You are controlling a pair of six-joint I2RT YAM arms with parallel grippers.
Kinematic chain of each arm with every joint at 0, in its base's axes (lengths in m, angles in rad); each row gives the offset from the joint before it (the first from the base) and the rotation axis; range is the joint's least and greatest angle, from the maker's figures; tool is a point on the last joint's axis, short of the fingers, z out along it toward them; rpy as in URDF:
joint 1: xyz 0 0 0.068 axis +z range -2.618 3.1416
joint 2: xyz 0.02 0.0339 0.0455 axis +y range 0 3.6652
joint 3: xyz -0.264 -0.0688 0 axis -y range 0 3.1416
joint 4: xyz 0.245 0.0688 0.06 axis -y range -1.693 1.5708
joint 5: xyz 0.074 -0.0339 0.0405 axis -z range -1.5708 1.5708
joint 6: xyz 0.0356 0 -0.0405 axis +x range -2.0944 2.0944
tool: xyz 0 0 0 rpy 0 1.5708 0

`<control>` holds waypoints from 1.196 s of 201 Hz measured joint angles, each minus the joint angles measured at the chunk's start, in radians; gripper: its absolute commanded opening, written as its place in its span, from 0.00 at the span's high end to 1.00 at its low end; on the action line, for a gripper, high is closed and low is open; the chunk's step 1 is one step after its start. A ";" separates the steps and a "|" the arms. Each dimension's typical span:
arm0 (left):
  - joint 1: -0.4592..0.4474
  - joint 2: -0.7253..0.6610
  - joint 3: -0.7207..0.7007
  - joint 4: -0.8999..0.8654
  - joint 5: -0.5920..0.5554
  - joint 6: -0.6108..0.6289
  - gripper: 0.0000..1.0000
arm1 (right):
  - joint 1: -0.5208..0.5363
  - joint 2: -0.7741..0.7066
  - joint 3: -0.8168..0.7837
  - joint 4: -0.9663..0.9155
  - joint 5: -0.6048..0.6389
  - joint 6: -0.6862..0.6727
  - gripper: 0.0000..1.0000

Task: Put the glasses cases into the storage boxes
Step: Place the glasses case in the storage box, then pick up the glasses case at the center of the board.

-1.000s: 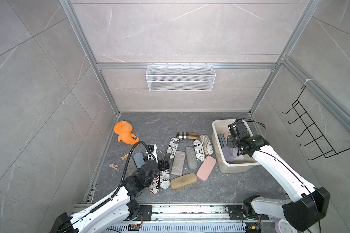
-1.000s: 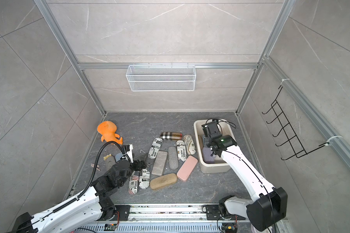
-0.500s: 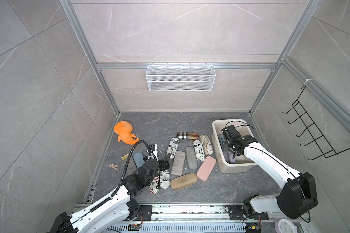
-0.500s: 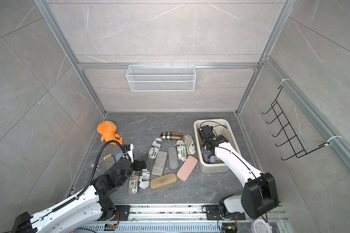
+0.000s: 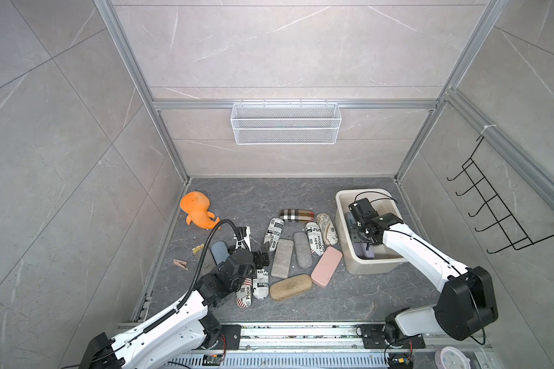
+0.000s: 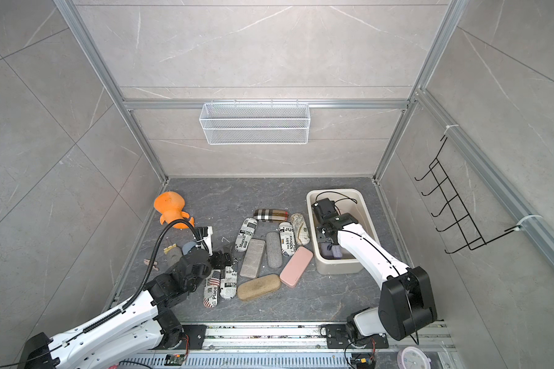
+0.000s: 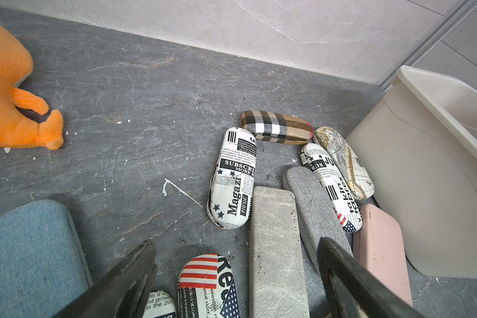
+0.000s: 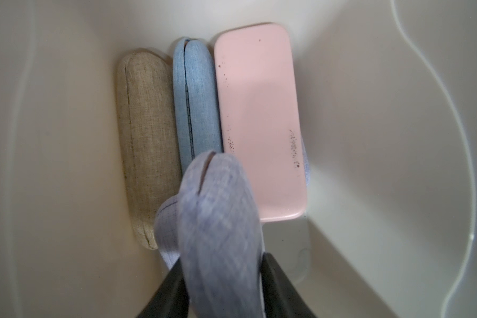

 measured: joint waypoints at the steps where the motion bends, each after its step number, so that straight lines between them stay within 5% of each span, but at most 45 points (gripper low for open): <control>1: 0.000 0.000 0.000 0.000 0.000 0.000 0.06 | 0.000 0.000 0.000 0.000 -0.001 -0.001 0.47; 141: 0.007 0.000 0.034 -0.094 -0.092 -0.039 0.04 | 0.002 -0.050 0.073 0.007 -0.045 0.000 0.55; 162: 0.069 0.016 0.085 -0.201 -0.127 -0.105 0.03 | 0.002 -0.069 0.073 0.021 -0.077 0.004 0.45; 208: 0.355 0.125 0.136 -0.401 -0.067 -0.247 0.01 | 0.025 -0.194 0.070 0.118 -0.212 0.013 0.31; 240: 0.394 0.265 0.142 -0.442 -0.029 -0.291 0.03 | 0.080 -0.200 0.070 0.158 -0.259 0.009 0.31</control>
